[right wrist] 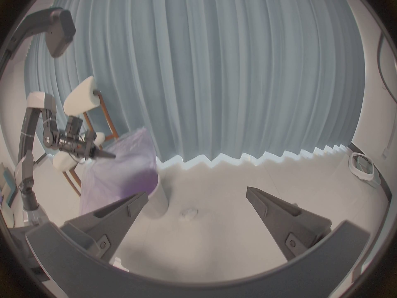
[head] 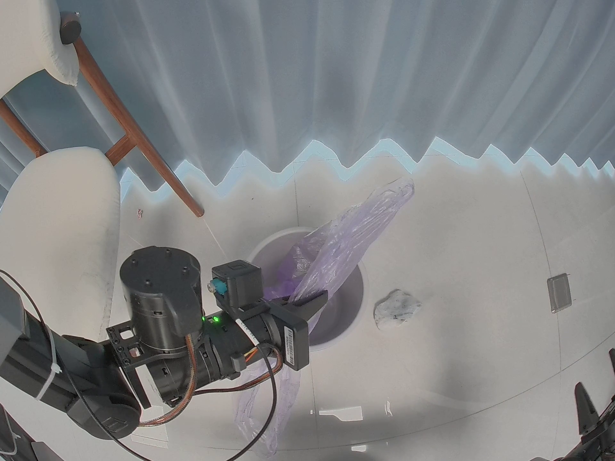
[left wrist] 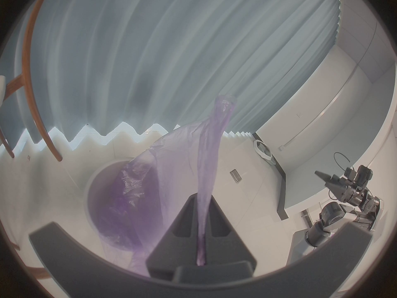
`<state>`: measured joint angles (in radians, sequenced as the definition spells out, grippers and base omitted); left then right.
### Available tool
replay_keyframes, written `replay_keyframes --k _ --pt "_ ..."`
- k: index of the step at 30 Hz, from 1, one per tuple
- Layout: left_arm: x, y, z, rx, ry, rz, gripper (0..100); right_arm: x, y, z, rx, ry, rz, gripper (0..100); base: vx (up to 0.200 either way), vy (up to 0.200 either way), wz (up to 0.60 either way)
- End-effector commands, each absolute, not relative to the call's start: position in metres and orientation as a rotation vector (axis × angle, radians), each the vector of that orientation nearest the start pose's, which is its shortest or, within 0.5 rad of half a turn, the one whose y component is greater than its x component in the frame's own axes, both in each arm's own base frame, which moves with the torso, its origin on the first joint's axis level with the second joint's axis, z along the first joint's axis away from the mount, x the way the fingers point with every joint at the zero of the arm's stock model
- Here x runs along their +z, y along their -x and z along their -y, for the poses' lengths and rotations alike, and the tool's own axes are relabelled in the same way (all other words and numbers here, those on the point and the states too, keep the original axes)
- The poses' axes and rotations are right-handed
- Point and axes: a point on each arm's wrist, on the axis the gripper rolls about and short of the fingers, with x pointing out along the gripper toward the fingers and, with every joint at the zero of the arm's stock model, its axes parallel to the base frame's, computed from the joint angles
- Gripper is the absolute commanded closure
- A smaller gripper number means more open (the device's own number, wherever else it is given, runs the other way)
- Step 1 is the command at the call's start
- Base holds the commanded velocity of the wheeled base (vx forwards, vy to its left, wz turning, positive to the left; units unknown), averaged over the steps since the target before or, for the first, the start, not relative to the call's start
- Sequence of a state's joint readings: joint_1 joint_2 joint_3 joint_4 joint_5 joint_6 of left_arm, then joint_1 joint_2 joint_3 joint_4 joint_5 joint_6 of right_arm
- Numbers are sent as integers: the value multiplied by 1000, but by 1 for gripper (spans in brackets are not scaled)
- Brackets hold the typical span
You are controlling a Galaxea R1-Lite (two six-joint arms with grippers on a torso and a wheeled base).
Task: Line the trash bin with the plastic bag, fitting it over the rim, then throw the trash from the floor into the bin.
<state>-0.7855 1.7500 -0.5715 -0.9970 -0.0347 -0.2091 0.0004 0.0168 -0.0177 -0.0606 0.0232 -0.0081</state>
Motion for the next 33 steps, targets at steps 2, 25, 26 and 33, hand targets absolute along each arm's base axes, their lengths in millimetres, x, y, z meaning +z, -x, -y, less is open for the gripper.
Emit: replay_keyframes --k 2,25,26,33 --pt "150 -200 204 -807 135 -239 100 99 26 -1 32 -26 233 0 0 0 0" --pt "147 -188 209 -846 122 -258 100 181 -72 -16 320 -481 -294 0 0 0 0" --pt "146 -188 209 -845 121 -259 100 179 -82 -19 324 -500 -341 0 0 0 0" --pt "147 -188 209 -845 125 -259 100 200 -118 -36 374 -618 -429 0 0 0 0"
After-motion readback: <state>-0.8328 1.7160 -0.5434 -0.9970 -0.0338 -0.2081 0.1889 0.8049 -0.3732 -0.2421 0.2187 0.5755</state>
